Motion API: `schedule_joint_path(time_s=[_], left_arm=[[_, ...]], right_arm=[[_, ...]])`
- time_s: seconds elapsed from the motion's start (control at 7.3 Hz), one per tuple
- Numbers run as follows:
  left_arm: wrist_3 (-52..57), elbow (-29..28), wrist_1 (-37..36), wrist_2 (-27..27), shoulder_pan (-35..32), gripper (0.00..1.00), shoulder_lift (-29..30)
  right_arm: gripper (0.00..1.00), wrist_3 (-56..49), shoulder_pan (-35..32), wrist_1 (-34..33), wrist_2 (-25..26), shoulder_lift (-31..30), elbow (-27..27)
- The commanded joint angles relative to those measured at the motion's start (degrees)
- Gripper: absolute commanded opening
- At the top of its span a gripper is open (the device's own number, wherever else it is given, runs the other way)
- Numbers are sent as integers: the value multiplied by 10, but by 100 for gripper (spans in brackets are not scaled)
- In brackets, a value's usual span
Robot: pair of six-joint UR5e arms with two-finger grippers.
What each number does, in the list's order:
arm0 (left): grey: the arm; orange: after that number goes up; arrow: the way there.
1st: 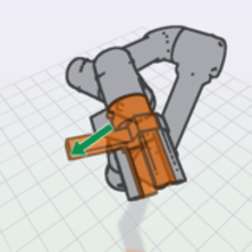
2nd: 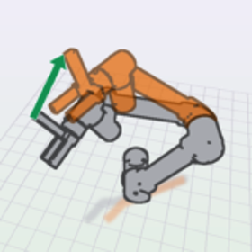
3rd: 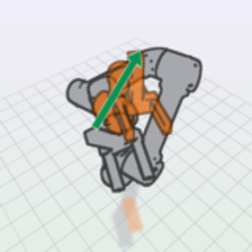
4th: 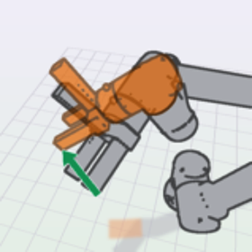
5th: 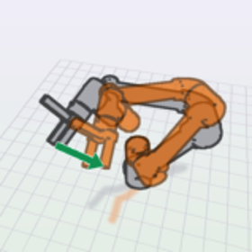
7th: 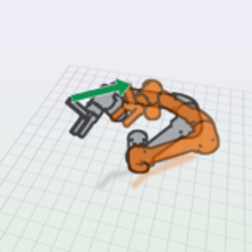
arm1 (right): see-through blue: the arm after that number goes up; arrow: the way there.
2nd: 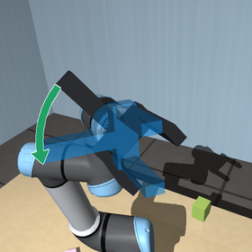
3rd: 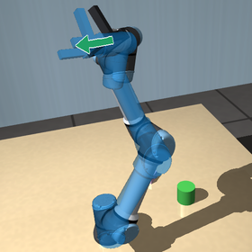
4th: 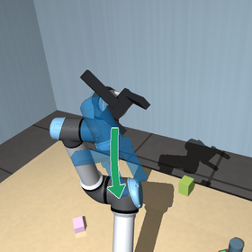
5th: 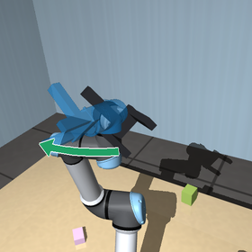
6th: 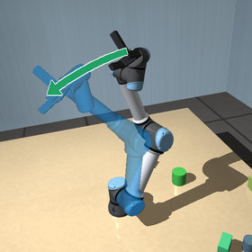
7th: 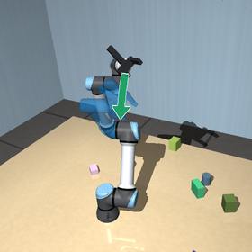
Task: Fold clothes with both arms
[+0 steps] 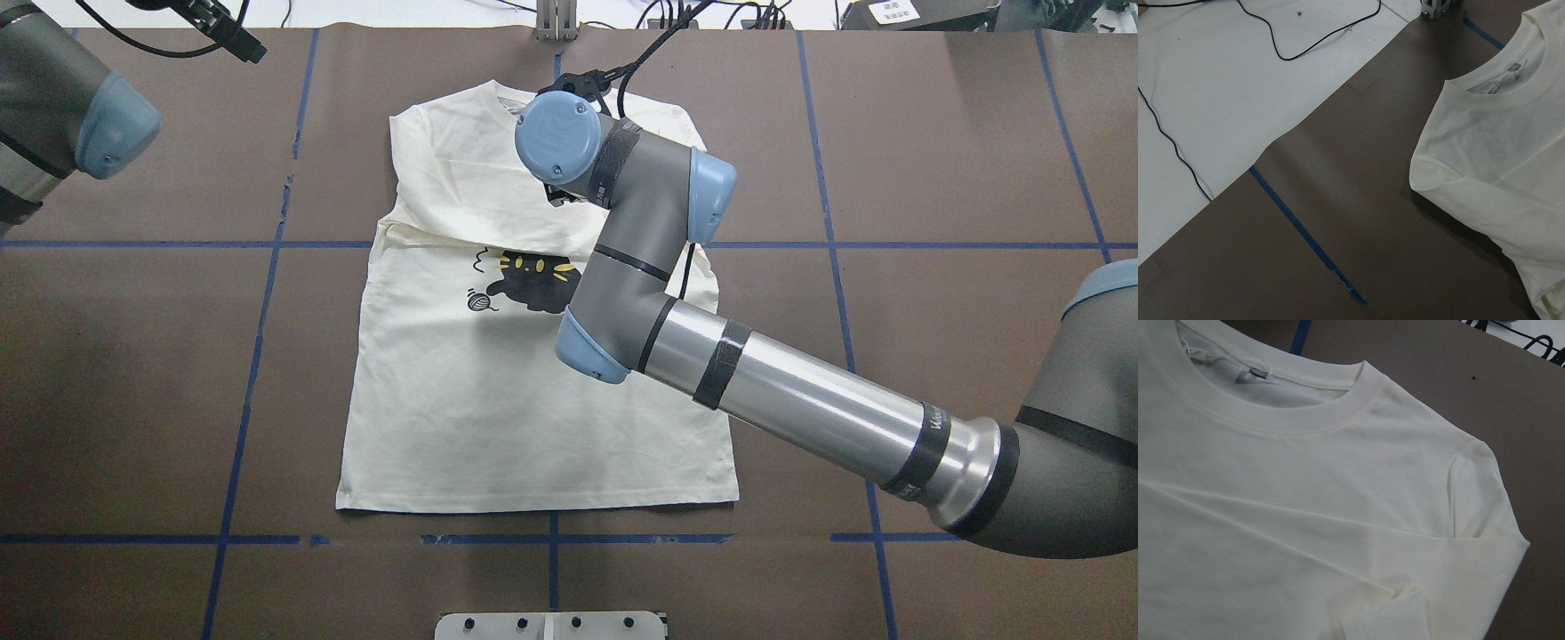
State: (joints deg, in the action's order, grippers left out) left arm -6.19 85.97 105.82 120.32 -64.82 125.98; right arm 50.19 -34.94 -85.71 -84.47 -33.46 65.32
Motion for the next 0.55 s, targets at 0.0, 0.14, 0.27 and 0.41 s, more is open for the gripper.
schedule_joint_path(time_s=[0.0,0.14,0.27,0.41], left_arm=[[-21,0,10,0,1,100,0],[-22,-1,11,0,2,100,0],[-36,0,11,0,4,100,-2],[-37,0,11,0,5,100,-3]], right_arm=[[98,-31,7,-17,17,-3,-18],[98,-49,9,-35,21,-7,-17],[98,-61,9,-36,23,-14,-17],[97,-86,8,-37,26,-20,-18]])
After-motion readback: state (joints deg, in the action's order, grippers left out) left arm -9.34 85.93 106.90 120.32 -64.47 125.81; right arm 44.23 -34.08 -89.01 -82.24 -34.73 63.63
